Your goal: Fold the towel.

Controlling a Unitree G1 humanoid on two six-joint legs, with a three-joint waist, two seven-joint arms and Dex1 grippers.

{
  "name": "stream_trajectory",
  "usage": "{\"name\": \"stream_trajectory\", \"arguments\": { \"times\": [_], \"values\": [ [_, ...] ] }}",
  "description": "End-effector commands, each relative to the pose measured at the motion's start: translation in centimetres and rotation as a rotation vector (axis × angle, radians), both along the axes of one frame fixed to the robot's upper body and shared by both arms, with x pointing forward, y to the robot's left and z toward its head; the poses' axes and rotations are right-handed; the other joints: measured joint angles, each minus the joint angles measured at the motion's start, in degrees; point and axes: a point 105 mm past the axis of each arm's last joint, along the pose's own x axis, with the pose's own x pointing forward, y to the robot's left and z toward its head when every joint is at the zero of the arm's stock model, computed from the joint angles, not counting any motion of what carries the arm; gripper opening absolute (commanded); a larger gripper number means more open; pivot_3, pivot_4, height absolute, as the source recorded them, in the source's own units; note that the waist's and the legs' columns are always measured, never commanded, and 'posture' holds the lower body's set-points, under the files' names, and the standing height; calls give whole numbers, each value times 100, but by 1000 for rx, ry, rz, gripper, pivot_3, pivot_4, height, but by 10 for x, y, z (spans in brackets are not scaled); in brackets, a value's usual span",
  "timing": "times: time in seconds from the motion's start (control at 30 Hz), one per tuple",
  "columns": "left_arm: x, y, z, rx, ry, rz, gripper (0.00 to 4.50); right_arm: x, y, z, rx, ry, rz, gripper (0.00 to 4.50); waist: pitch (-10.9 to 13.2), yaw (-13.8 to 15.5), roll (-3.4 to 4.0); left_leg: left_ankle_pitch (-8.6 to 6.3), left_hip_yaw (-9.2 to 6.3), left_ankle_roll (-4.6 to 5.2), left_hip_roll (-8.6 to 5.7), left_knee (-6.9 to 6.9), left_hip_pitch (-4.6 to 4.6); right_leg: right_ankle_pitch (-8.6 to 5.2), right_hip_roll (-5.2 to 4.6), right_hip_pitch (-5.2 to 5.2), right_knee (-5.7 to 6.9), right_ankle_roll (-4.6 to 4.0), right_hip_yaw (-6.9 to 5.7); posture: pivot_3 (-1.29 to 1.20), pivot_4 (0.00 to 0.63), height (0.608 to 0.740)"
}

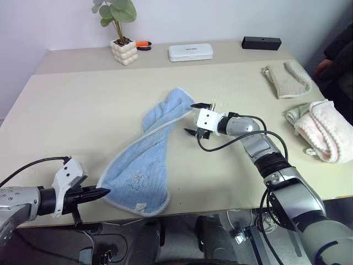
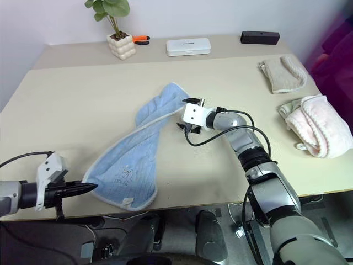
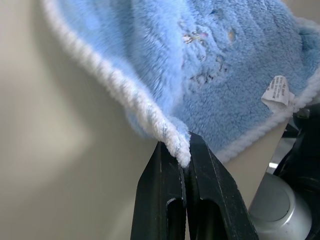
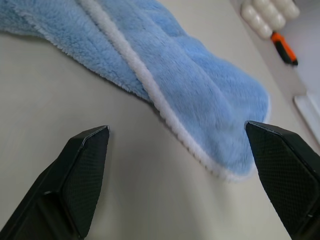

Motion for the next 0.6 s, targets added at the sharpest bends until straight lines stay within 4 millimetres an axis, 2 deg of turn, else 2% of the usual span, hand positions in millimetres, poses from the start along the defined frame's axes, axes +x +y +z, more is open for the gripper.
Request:
{"name": "stream_trajectory", "arguments": {
  "times": [0.03,0.17,0.2,0.27,0.5,0.6],
  "values": [
    [1,-10,1,-8,-17,-41,0,13,10,15,-47,-122,-12,4410,0,-39,0,1,0,-2,3,0,0,2,3,-1,0,-4,0,0,150,740],
    [4,-18,1,-30,-31,-56,0,25,20,9,-95,-154,-42,4410,0,-93,0,4,1,-7,10,-7,0,6,10,-7,1,-9,0,0,150,740],
    [4,-19,1,-32,-33,-56,0,27,23,10,-93,-164,-49,4181,0,-103,0,4,1,-7,12,-7,1,6,12,-7,2,-10,0,0,150,740],
    [5,-20,1,-38,-37,-53,0,30,29,10,-89,-175,-57,3551,0,-105,0,5,3,-8,14,-9,1,8,14,-12,6,-13,2,0,150,740],
    [8,-22,2,-51,-59,-35,0,30,48,6,-74,-166,-49,95,0,-101,0,5,3,-9,15,-10,1,8,15,-15,9,-14,5,0,150,740],
    [9,-22,2,-52,-66,-29,0,30,50,8,-60,-171,-47,34,0,-94,1,5,1,-10,15,-10,1,8,15,-16,10,-14,5,0,150,740]
  ]
}}
